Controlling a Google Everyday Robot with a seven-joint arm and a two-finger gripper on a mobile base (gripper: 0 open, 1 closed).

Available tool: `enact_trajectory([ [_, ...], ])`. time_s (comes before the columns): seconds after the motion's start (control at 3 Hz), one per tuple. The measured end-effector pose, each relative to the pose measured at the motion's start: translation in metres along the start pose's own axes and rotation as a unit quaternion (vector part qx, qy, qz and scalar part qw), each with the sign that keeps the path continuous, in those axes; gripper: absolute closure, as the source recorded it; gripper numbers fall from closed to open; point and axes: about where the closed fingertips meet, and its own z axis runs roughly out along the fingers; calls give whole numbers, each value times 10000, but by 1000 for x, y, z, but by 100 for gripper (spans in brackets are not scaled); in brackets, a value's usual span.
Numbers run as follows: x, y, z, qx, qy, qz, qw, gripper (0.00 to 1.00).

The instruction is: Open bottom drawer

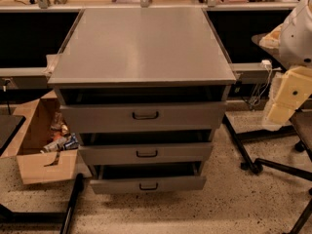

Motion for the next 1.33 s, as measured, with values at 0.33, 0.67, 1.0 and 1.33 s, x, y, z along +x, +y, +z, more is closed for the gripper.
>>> enact_trajectory([
  [0.33, 0, 0, 0, 0, 0, 0, 10000, 0],
  [0.67, 2, 3, 25, -42, 48, -207, 9998, 0],
  [1.0, 11, 16, 105, -339, 18, -617, 9975, 0],
  [1.33, 24, 46, 225, -854, -201, -616, 9942, 0],
])
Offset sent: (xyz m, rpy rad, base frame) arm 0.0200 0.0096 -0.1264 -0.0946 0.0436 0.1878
